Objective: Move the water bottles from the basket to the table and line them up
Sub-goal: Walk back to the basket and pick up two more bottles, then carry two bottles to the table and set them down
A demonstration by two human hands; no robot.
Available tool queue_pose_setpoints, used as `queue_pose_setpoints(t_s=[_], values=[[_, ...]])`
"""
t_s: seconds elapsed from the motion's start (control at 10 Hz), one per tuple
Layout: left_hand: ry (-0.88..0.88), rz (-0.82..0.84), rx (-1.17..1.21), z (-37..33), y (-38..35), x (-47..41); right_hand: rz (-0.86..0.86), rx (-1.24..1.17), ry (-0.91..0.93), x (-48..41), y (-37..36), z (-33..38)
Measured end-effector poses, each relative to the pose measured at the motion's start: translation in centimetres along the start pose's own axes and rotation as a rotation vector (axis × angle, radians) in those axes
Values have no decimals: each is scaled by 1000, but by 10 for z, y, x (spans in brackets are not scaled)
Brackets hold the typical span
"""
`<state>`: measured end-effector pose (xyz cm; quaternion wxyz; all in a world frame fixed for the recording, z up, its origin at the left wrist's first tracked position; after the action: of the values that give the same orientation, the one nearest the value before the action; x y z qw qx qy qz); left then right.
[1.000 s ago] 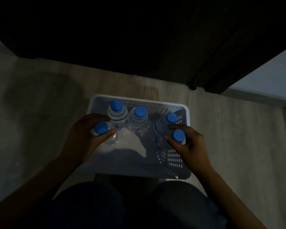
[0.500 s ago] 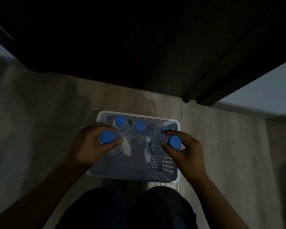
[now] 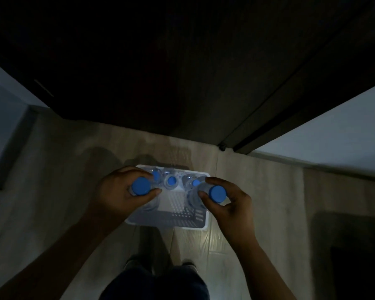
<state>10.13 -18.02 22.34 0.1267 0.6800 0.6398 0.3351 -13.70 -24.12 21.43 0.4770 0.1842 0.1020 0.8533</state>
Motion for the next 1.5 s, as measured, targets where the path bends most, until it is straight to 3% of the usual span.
queue_pose_setpoints(t_s=[0.2,0.6,0.9,1.1,1.3,1.5], values=[[-22,23,53,-84,61,35,17,4,12,34,40,110],[-80,-49,134,-275,195,118,-107,98,164,104,133,338],[-135,-247,182,-383,282,179,-240,70,330,148,184,482],[-199,-371,363,-428,321,207,-286,-89,406,171,206,550],[-336,-563,432,-469,359,234,-241,-62,515,185,202,626],[-489,-677,397,-508,417,269,-353,-151,639,205,200,693]])
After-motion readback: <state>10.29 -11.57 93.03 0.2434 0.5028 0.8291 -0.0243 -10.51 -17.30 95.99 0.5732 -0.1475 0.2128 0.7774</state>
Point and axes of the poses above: each hand's wrist, its own x-axis away from the middle knuckle, its own y-axis out of the back of the hand, z = x × y, the point moved 9 cm from there along -x, towards the middle knuckle, and after that the axes turned 13 degrees about z, right-handed, at the moved point
